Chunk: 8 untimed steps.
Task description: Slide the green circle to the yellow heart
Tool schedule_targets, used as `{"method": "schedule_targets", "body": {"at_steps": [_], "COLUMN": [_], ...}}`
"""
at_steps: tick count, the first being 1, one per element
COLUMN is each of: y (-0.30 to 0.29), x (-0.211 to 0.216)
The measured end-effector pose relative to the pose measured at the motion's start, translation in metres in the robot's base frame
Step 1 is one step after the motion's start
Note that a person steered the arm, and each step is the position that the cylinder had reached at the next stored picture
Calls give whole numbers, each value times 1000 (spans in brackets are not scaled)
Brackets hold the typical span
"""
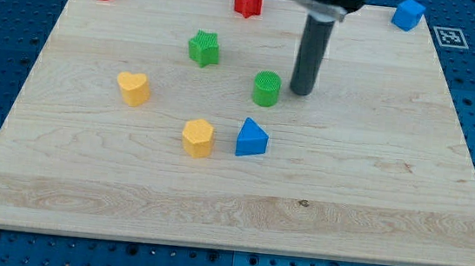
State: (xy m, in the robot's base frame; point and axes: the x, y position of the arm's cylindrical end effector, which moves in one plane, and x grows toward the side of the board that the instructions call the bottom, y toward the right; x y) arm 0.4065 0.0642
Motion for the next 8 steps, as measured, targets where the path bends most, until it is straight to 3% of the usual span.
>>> {"method": "schedule_targets", "body": {"at_steps": [5,8], "y": [-98,-152], "x": [23,16]}}
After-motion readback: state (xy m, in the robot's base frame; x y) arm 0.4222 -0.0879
